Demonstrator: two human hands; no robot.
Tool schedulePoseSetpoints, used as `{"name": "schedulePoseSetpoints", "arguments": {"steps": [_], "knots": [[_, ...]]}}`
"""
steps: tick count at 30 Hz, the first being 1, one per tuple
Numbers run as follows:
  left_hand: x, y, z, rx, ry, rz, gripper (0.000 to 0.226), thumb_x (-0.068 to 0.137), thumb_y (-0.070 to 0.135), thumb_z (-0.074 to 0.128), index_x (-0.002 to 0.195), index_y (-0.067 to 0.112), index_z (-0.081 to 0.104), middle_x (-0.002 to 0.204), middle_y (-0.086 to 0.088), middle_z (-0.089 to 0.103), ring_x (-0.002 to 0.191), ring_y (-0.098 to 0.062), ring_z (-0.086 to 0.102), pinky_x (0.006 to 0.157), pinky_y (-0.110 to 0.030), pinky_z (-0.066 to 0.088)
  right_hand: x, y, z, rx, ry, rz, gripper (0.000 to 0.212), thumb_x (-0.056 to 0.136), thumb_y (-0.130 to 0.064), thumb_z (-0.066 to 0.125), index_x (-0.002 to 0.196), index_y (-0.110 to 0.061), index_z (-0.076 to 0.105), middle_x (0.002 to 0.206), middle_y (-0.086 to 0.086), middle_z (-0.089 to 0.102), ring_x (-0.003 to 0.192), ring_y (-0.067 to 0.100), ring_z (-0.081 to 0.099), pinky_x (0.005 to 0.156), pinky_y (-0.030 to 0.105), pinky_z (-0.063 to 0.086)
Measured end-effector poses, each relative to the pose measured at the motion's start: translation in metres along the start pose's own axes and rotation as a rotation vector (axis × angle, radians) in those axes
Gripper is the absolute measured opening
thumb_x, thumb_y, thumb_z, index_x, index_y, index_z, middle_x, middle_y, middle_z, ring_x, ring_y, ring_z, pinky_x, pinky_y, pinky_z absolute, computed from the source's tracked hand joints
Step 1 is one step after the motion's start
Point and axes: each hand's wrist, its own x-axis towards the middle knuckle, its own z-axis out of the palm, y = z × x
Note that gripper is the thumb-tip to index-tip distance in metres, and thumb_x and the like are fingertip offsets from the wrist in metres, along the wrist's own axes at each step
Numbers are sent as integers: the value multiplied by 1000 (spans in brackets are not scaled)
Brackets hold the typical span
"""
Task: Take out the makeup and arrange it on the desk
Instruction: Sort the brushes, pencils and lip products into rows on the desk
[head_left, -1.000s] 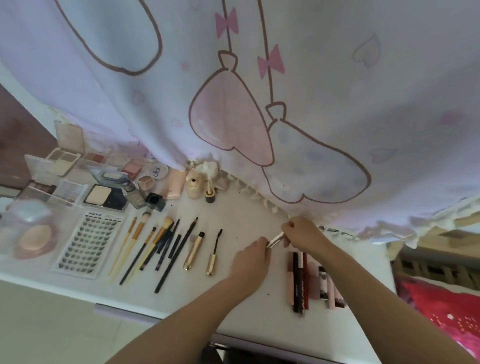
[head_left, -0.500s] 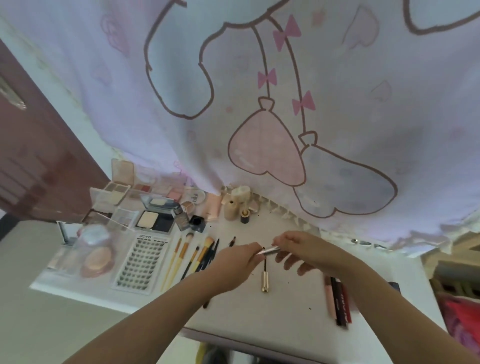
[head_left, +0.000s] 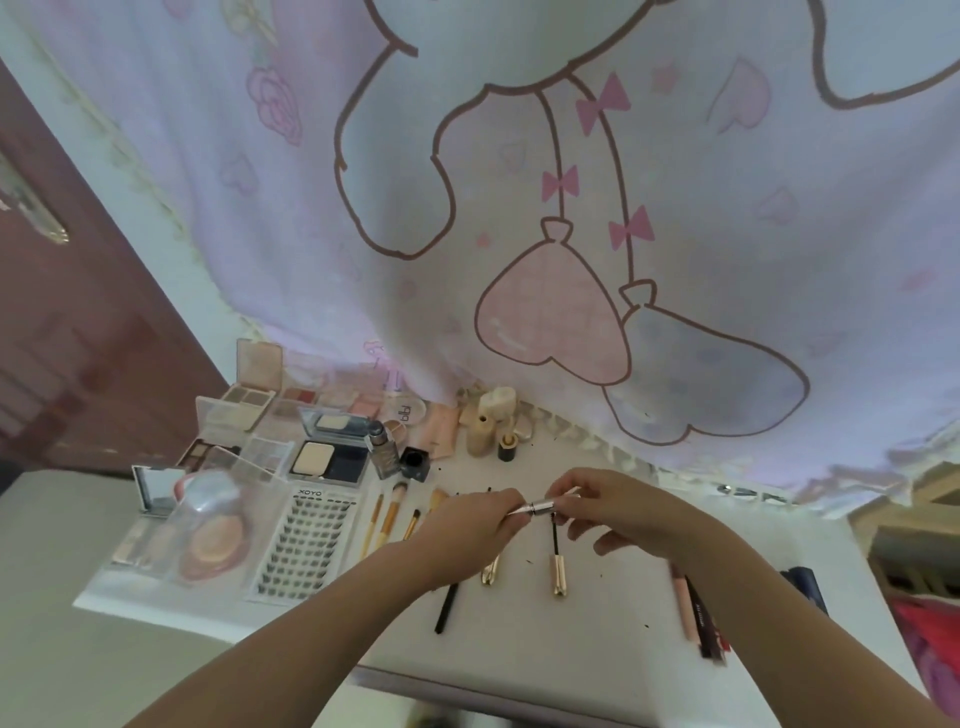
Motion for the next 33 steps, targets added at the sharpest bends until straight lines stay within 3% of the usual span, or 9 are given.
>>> {"name": "schedulePoseSetpoints", "arguments": {"steps": [5, 9, 12, 16, 20, 24, 28, 30, 33], "knots": [[-1, -4, 0, 32, 11, 27, 30, 101, 39, 30, 114, 20, 50, 92, -2, 61, 74, -19, 54, 68, -32, 41, -1, 2, 1, 34, -3, 28, 30, 98, -35, 46, 97, -11, 65, 70, 0, 62, 56, 7, 52, 50, 18, 40], [1, -5, 3, 32, 25, 42, 29, 101, 39, 31, 113, 21, 50, 90, 1, 60, 72, -16, 52, 67, -32, 42, -2, 3, -2, 102, -36, 30, 21, 95, -31, 52, 107, -18, 64, 91, 0, 69, 72, 8, 62, 57, 19, 49], [5, 0, 6, 31, 31, 66, 27, 100, 39, 32, 111, 22, 50, 82, 6, 54, 68, -14, 48, 63, -29, 37, 0, 6, -3, -18, -10, 47, 35, 98, -37, 45, 93, -12, 69, 71, 0, 62, 55, 7, 50, 51, 17, 39], [9, -3, 6, -27, 19, 62, 27, 99, 41, 34, 105, 21, 51, 76, 7, 54, 67, -15, 49, 62, -29, 37, -5, 16, -28, -50, 13, 37, 21, 96, -27, 51, 83, -15, 63, 70, -3, 60, 59, 6, 50, 54, 17, 39], [8, -14, 14, -65, -19, 19, 26, 100, 39, 33, 109, 20, 49, 76, 4, 54, 72, -19, 55, 69, -31, 42, -15, 41, -59, 45, 73, 104, 11, 95, -20, 54, 91, -12, 61, 78, -2, 67, 67, 8, 58, 63, 21, 43], [15, -10, 38, -394, -113, -148, 16, 102, 29, 31, 107, 20, 43, 75, -2, 55, 59, -15, 47, 58, -31, 40, -17, 78, -68, 265, 191, 191, 10, 94, -8, 52, 101, -10, 59, 88, 2, 72, 76, 13, 62, 69, 27, 46], [40, 30, 69, -578, -123, -264, 15, 100, 26, 37, 104, 13, 45, 96, -4, 69, 73, -14, 59, 67, -30, 50, -10, 106, -43, 437, 245, 197, 19, 96, -10, 50, 114, -9, 57, 97, 5, 71, 84, 16, 64, 66, 28, 52], [55, 46, 80, -477, -63, -347, 23, 98, 32, 41, 103, 11, 50, 100, -7, 69, 85, -20, 63, 77, -33, 53, -4, 109, -24, 388, 281, 220, 19, 99, -16, 45, 113, -6, 54, 96, 3, 71, 81, 14, 63, 61, 24, 49], [64, 49, 91, 46, -20, -325, 37, 97, 38, 38, 112, 10, 56, 115, -10, 60, 111, -26, 52, 91, -37, 41, 11, 109, 7, 121, 270, 250, 18, 100, -23, 36, 107, -9, 45, 92, 2, 72, 72, 13, 62, 58, 22, 45]]}}
